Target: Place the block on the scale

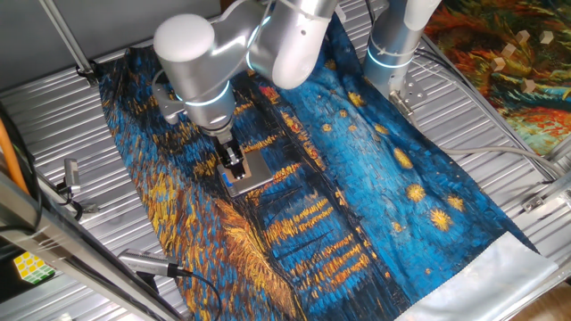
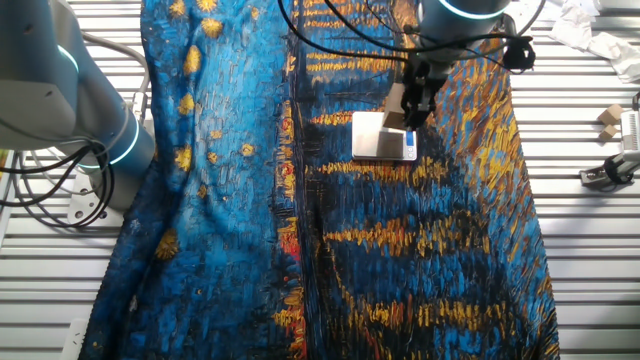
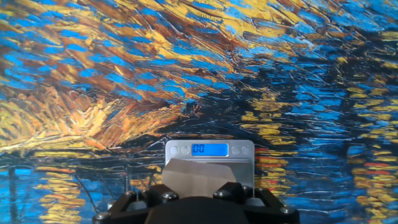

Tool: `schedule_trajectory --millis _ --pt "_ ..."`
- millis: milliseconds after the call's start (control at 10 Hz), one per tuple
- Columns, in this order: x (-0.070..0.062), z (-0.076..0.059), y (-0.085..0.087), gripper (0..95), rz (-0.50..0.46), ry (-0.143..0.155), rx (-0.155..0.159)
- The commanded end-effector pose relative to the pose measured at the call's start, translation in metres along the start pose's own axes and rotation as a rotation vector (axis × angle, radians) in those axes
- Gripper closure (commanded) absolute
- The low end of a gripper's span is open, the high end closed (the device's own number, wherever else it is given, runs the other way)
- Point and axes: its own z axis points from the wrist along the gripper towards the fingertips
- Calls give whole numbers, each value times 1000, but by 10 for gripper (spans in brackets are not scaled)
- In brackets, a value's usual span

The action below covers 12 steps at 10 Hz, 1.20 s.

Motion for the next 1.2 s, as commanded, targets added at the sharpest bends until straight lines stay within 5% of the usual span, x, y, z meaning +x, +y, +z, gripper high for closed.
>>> schedule_trajectory --millis 100,700,800,1200 --pt "3 0 -5 950 -3 1 7" --pt "11 4 -16 950 -18 0 13" --pt "11 4 -16 190 -36 1 5" --pt "11 4 -16 190 -36 1 5"
